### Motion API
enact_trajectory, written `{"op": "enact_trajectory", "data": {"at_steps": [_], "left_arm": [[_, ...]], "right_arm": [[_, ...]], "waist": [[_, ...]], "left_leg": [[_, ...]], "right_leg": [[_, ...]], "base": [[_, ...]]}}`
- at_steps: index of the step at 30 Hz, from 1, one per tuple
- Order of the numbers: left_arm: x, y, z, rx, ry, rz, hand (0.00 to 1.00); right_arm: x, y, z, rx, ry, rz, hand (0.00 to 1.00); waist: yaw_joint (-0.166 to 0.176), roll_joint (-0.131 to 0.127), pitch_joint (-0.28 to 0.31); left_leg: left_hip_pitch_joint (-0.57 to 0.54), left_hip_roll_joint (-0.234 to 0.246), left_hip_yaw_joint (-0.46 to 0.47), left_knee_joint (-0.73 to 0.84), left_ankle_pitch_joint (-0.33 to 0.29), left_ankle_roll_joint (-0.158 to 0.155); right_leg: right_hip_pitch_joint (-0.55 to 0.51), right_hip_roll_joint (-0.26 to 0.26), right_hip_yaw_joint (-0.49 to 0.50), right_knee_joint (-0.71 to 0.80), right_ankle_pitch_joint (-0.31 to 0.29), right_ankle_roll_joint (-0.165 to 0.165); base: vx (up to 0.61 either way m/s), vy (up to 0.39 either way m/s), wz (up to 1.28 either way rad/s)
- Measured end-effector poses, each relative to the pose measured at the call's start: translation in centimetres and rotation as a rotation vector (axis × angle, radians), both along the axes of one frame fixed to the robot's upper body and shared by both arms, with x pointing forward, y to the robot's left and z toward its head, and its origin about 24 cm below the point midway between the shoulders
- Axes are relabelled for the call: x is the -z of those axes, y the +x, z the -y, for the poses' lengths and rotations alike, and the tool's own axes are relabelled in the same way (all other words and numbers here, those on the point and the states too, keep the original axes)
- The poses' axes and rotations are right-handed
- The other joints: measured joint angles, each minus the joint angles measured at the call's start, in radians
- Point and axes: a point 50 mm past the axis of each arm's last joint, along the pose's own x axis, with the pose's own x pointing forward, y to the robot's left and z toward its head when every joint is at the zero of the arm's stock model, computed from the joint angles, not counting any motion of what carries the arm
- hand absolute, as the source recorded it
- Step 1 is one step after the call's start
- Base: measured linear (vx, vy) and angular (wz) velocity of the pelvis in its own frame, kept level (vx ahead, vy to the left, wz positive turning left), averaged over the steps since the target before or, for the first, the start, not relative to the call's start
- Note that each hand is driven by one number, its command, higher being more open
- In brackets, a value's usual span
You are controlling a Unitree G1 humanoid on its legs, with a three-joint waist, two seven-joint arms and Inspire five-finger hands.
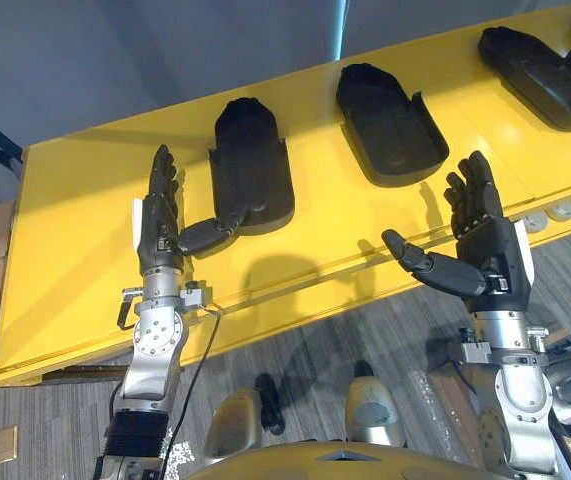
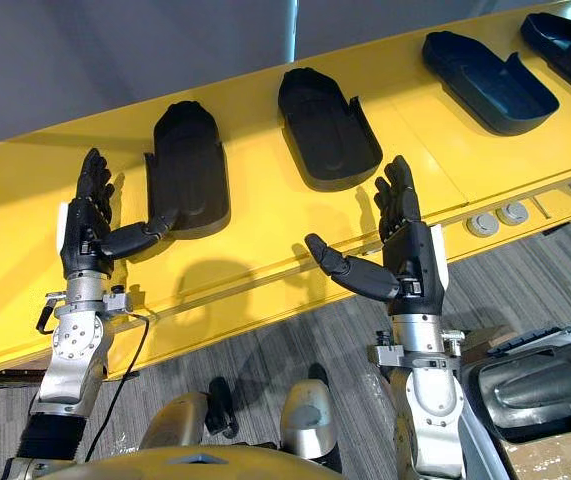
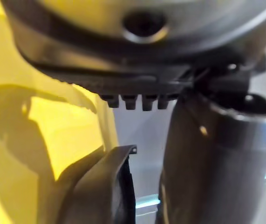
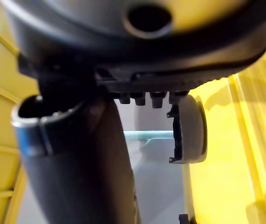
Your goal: Walk over and take three plastic housings, then place them on the shelf
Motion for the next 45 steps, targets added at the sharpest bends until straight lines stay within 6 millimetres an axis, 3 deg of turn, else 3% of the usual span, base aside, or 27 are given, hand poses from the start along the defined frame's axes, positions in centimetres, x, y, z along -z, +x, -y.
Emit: {"op": "enact_trajectory", "data": {"at_steps": [4, 9, 14, 18, 21, 29, 33, 37, 45], "left_arm": [[-1.2, -0.7, 0.5, 0.046, 0.009, 0.05, 1.0], [-0.3, -2.2, 0.5, 0.096, 0.027, 0.009, 1.0], [0.4, -3.1, 0.8, 0.152, 0.043, -0.033, 1.0], [0.6, -3.6, 0.8, 0.187, 0.055, -0.053, 1.0], [0.5, -4.0, 0.9, 0.22, 0.067, -0.057, 1.0], [0.6, -4.2, 1.2, 0.286, 0.048, -0.061, 1.0], [0.6, -4.2, 1.2, 0.307, 0.017, -0.059, 1.0], [0.6, -4.2, 1.3, 0.335, 0.003, -0.061, 1.0], [0.7, -4.1, 1.7, 0.372, 0.001, -0.074, 1.0]], "right_arm": [[-0.1, -0.1, -0.4, -0.042, 0.002, 0.021, 1.0], [-1.0, 0.8, -0.9, -0.128, 0.034, 0.065, 1.0], [-3.7, 3.8, -1.1, -0.212, 0.011, 0.109, 1.0], [-4.5, 6.1, -1.4, -0.216, 0.059, 0.099, 1.0], [-3.8, 7.9, -1.0, -0.182, 0.146, 0.024, 1.0], [0.1, 12.2, 0.7, -0.012, 0.26, -0.299, 1.0], [-0.3, 13.7, 2.2, 0.051, 0.231, -0.346, 1.0], [-1.6, 15.2, 3.3, 0.03, 0.2, -0.347, 1.0], [-1.3, 16.3, 4.6, -0.044, 0.129, -0.42, 1.0]], "waist": [[0.001, -0.002, -0.005], [0.032, -0.007, -0.041], [0.087, -0.016, -0.064], [0.116, -0.023, -0.069], [0.137, -0.029, -0.076], [0.166, -0.028, -0.085], [0.19, -0.017, -0.088], [0.192, -0.008, -0.087], [0.214, 0.017, -0.088]], "left_leg": [[0.013, -0.004, -0.012, -0.014, 0.004, -0.002], [0.028, -0.011, -0.044, -0.041, 0.021, -0.007], [0.037, -0.022, -0.103, -0.05, 0.035, -0.009], [0.032, -0.03, -0.138, -0.049, 0.038, -0.014], [0.013, -0.035, -0.162, -0.041, 0.042, -0.015], [-0.018, -0.04, -0.212, -0.012, 0.049, -0.009], [-0.023, -0.042, -0.225, -0.011, 0.051, -0.018], [-0.039, -0.043, -0.244, 0.003, 0.056, -0.019], [-0.038, -0.049, -0.257, 0.001, 0.063, -0.021]], "right_leg": [[0.025, -0.001, -0.015, -0.019, 0.003, 0.0], [0.064, -0.001, -0.054, -0.05, 0.006, -0.002], [0.123, -0.002, -0.119, -0.077, 0.011, -0.007], [0.148, -0.001, -0.155, -0.088, 0.014, -0.012], [0.152, -0.001, -0.18, -0.092, 0.015, -0.014], [0.169, 0.01, -0.212, -0.102, 0.024, -0.017], [0.171, 0.013, -0.215, -0.101, 0.024, -0.017], [0.173, 0.019, -0.232, -0.1, 0.024, -0.017], [0.179, 0.022, -0.241, -0.099, 0.024, -0.017]], "base": [[0.0, -0.002, 0.06], [0.04, -0.022, 0.21], [-0.01, -0.018, 0.32], [-0.05, -0.01, 0.28], [-0.04, 0.005, 0.26], [-0.02, 0.007, 0.18], [-0.04, 0.005, 0.1], [-0.04, 0.002, 0.13], [-0.03, 0.007, 0.03]]}}
